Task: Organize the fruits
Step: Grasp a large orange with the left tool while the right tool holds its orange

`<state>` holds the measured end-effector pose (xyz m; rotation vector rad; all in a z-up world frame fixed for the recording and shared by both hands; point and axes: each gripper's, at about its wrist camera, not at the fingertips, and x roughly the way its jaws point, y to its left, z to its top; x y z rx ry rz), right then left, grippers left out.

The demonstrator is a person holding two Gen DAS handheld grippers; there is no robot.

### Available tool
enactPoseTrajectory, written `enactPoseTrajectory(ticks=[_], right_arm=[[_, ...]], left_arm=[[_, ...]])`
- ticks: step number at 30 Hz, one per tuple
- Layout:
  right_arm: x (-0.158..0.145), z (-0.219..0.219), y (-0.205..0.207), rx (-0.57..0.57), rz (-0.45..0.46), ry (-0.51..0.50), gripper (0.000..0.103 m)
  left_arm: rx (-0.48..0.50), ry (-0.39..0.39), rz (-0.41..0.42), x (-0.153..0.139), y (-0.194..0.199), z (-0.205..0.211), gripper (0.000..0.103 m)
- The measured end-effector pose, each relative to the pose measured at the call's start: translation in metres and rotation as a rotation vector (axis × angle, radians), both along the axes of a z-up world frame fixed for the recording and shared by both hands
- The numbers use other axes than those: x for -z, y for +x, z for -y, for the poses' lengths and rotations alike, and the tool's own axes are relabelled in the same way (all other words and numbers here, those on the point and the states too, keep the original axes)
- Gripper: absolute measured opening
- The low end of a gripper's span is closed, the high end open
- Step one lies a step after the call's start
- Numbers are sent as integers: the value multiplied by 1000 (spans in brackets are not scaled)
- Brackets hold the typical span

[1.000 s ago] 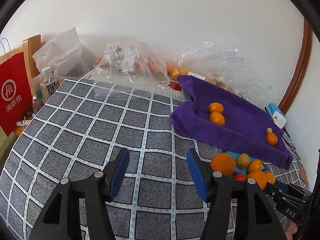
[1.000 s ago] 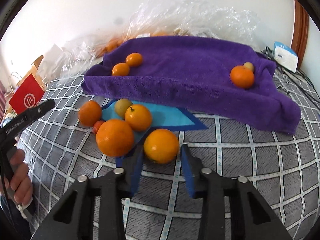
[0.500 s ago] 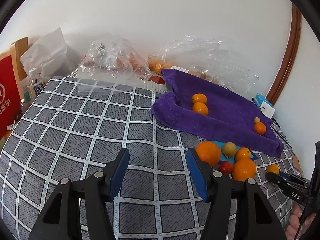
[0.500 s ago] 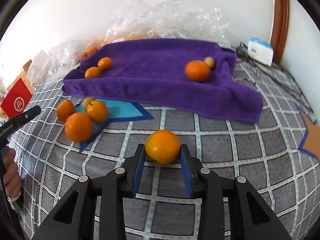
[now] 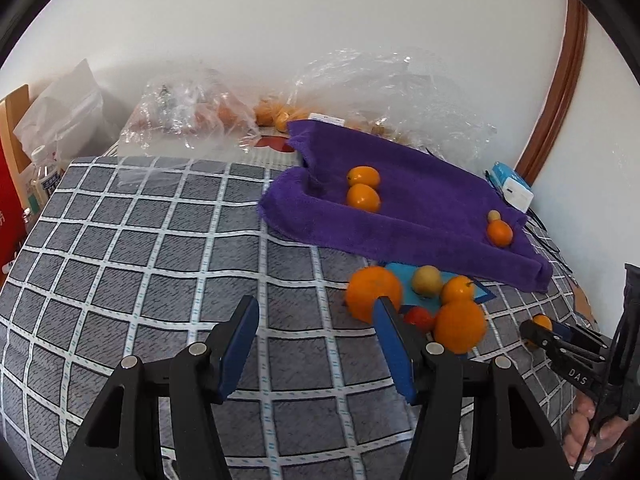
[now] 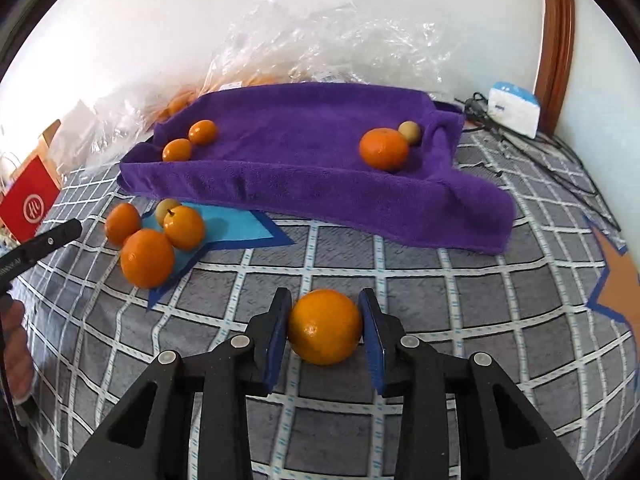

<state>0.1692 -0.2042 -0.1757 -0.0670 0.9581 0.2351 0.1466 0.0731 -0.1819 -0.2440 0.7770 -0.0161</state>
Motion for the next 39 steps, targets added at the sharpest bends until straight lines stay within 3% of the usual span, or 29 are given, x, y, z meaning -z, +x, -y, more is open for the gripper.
enactPoseTrajectory(ticks=[3,6,12,15,18,20,21,39], right_arm=[[7,4,1,1,-18,2,35],[5,4,-1,1,4,-3,35],[6,5,0,-1,-15,-2,35],[6,9,1,1,-21,34,35],[6,13,2,5,-25,68,35],[6,14,2,8,-27,79,35],[6,14,2,9,-27,81,35],[4,12,-1,1,-6,80,35]], left_arm=[[42,26,-22,-4,11,23,59],[20,31,-54,3,22,34,59],[-31,-60,-83,15,39,28,59],[-7,-48,-99,24,41,30,58],[-1,-51,-79,24,36,31,54],[8,-63,-77,25,36,31,41],[3,-53,-79,26,37,31,39],[-59,-64,62,9,18,25,37]])
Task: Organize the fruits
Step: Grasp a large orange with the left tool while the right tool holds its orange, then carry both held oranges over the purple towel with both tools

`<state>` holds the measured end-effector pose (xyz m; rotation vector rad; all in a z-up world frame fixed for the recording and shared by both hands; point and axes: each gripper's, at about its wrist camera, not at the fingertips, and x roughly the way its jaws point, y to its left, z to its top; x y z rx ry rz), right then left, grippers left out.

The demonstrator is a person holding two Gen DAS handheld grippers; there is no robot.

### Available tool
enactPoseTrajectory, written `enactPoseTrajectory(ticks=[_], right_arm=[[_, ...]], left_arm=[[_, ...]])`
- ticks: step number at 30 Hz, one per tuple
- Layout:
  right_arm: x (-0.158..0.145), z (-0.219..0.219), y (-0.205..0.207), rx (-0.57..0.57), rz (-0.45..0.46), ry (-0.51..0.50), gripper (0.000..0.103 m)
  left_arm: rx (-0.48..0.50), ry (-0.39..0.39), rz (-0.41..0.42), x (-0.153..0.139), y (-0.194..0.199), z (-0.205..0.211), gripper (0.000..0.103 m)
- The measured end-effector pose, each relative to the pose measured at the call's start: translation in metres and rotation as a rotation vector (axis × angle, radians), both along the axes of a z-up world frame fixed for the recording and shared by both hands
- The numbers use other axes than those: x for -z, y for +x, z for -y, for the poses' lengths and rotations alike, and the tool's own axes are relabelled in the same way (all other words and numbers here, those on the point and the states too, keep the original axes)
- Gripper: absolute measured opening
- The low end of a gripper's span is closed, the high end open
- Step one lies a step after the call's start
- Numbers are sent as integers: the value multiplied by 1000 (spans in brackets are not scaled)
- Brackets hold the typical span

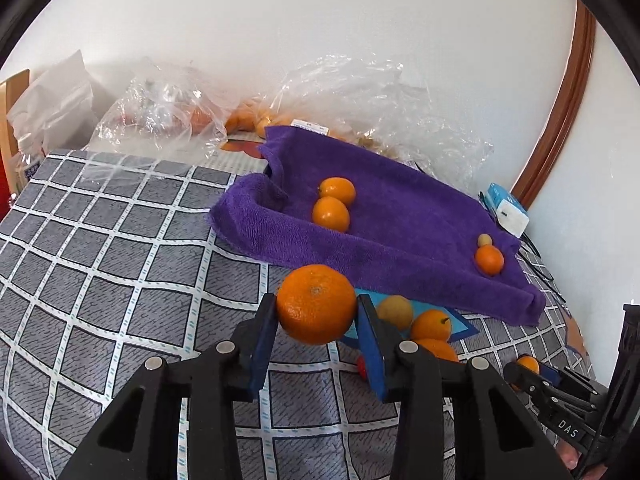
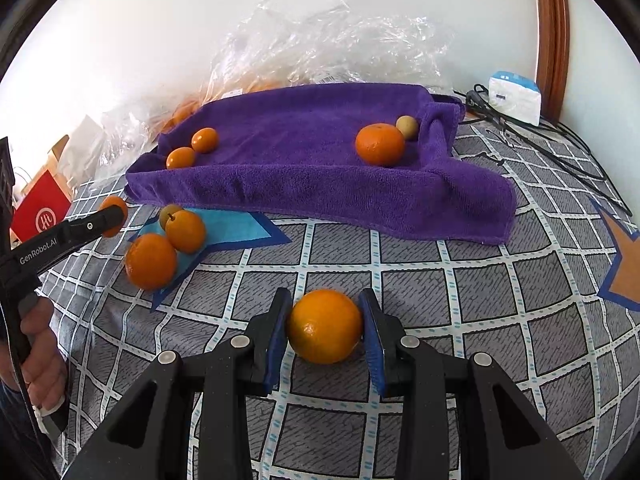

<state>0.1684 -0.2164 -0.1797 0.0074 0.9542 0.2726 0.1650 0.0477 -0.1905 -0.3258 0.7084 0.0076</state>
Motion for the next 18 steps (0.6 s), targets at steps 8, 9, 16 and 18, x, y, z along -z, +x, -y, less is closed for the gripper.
enactPoseTrajectory(ticks=[8,9,16,18], right_arm=[[0,8,2,3,-16,60,35],[0,8,2,5,-18,65,35],[-1,13,2,17,-20,109,35],[-1,16,3,29,-25,125,35]], left_arm=[[-18,-5,23,-4,-1,-2,37],[-20,-3,31,-5,-3,-3,37],[-33,9,63,-10,-7,-3,37],[-34,-1,68,-11,-8,-5,37]])
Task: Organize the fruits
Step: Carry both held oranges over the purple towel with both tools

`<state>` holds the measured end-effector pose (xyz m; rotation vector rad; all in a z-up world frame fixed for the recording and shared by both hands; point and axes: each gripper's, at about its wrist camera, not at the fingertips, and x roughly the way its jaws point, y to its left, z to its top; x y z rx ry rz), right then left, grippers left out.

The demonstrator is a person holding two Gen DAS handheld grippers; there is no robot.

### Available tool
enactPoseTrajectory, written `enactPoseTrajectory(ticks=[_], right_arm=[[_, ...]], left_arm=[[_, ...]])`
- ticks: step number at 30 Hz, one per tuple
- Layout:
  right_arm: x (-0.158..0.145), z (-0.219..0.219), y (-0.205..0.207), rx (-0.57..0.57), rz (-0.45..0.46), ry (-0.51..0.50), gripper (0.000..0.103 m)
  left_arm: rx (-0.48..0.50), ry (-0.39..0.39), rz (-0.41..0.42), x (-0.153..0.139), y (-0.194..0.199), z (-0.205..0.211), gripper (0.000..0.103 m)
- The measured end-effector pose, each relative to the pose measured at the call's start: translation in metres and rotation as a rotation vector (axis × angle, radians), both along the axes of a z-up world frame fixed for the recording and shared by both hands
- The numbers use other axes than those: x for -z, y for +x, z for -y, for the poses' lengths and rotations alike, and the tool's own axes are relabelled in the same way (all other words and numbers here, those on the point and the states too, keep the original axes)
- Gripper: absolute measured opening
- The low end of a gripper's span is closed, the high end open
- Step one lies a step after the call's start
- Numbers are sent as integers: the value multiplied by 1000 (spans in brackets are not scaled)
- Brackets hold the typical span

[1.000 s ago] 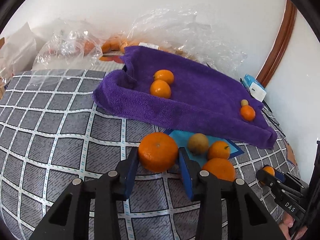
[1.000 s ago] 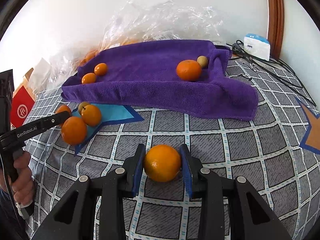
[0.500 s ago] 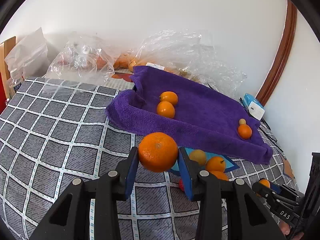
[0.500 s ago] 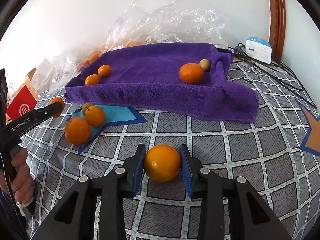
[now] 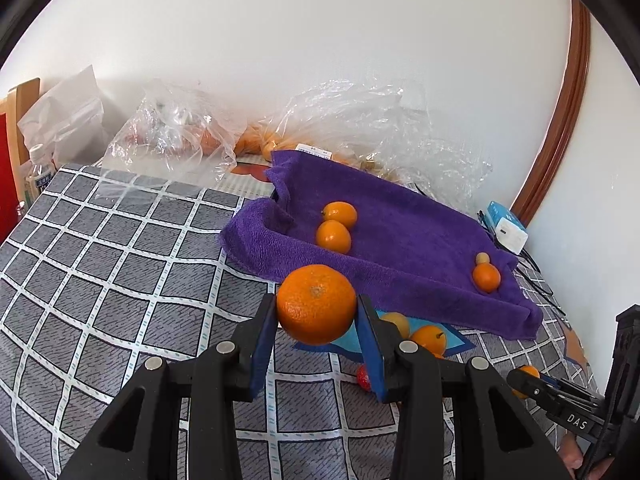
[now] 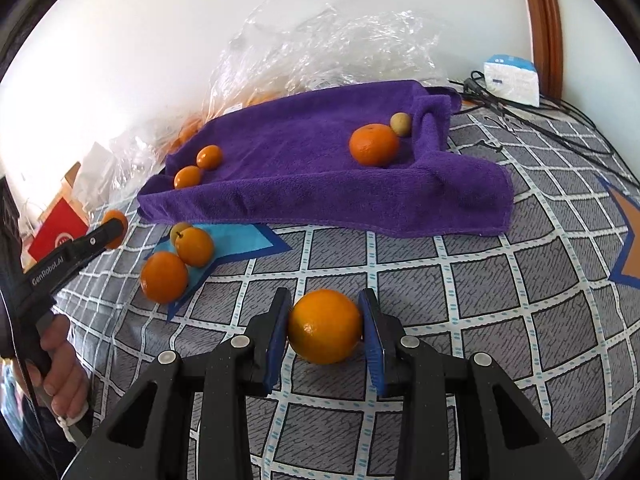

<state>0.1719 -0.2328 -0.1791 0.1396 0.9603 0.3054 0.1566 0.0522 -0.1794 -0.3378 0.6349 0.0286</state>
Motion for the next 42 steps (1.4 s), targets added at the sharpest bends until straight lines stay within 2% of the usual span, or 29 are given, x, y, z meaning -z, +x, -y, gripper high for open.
enactPoseTrajectory(ticks=[15,18,24,31,36,42], right_arm=[[-5,-2,-1,64,15,-66,35],[-18,-3,-4,77,32,-64,35],[-55,-3,-8,94,132,-79,35],[-79,-1,0,119,176,-90,35],[-85,3,8,135,193,-80,35],[-89,5,21,132,189,-71,35]], left_arm=[[-42,-24,48,-7,-8,-9,37],[-51,-32,54,-8,-9,-12,37],[-72,-39,81,-14,-14,-18,37],[-113,-44,81,-13,-15,-27,37],[-133,-34,91,-15,-16,-30,37],[-166,-71,101,-28,-21,-42,37]])
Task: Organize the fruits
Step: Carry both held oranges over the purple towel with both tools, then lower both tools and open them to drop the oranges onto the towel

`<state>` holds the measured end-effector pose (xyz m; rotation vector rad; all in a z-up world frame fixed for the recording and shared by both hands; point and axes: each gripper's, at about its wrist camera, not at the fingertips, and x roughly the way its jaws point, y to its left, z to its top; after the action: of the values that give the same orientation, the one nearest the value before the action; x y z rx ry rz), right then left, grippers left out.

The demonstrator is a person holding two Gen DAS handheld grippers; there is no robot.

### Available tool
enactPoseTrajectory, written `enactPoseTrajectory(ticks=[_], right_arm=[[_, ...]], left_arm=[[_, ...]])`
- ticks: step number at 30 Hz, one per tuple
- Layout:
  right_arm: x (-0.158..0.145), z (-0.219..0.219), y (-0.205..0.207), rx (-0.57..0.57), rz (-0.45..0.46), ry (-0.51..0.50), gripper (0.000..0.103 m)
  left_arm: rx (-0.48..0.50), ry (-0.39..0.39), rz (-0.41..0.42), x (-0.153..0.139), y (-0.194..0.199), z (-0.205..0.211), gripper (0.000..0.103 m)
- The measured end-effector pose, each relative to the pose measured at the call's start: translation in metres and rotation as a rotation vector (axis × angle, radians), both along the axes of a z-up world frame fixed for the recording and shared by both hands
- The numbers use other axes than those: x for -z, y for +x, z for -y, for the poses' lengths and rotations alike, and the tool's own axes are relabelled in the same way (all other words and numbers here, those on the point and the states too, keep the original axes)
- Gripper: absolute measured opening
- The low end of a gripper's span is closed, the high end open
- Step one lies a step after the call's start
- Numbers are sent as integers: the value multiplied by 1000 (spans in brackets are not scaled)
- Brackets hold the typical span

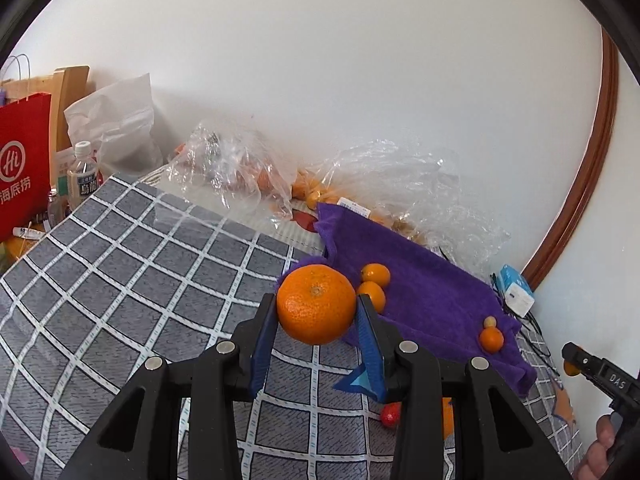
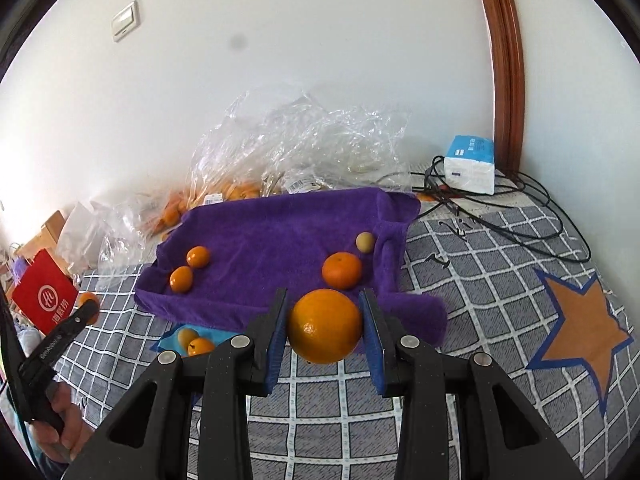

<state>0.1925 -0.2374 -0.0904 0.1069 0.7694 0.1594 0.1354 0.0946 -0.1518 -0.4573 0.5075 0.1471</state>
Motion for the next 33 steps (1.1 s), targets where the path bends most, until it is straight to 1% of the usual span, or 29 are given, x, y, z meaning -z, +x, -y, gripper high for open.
enactPoseTrajectory(ticks=[3,7,9,14,20,24,26,30,33], right_arm=[[-1,0,10,-1,4,-15,35],[0,-2,24,-14,3,-1,35],[0,-5,33,-23,0,11,35],[2,-14,60,-39,9,31,35],[24,-21,87,-75,-32,94,35],[50,-25,93,-77,-73,75,35],[59,-28,94,-99,-93,71,35],[61,-32,93,-125,-80,68,35],[64,-34,93,-138,-81,72,35]], left_arm=[[-5,13,7,-13,1,-3,37],[2,54,18,-34,12,-2,37],[1,81,24,-44,21,1,37],[19,90,38,-53,51,13,37],[52,92,4,-42,88,30,37],[69,99,-41,-19,106,34,37],[76,103,-67,-7,112,33,37],[81,101,-122,8,120,29,37],[90,60,-114,11,121,24,37]])
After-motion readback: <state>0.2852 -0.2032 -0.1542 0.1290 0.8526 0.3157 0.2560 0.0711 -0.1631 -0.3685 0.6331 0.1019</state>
